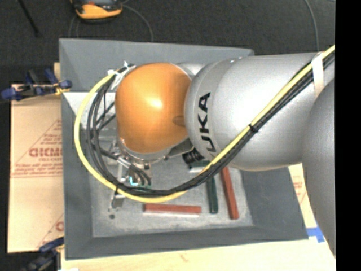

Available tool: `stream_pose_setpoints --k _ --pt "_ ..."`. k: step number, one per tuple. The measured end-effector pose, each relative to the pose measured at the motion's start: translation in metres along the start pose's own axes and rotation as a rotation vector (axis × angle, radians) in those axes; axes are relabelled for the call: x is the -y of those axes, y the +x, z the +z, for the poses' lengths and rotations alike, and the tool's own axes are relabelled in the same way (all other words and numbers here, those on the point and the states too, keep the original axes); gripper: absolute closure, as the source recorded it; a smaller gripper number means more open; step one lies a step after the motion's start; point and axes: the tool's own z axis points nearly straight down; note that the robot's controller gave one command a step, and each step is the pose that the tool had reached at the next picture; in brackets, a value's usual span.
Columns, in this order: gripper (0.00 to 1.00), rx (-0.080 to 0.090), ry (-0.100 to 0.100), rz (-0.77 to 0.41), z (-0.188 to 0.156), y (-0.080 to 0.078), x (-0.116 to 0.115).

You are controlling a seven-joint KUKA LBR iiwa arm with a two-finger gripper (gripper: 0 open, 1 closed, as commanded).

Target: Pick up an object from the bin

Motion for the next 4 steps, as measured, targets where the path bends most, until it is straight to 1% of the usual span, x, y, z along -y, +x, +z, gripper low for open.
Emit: stream_pose_setpoints --k 1,2,3,4 --pt "0.0 0.004 -0.001 0.003 -0.003 -0.001 0.001" --pt "1.0 0.009 -0.001 -0.266 -0.038 -0.034 0.024" --pt "1.0 0.009 -0.002 -0.265 -0.038 -0.034 0.024" --pt "1.0 0.017 -0.003 -0.255 0.001 -0.039 0.022"
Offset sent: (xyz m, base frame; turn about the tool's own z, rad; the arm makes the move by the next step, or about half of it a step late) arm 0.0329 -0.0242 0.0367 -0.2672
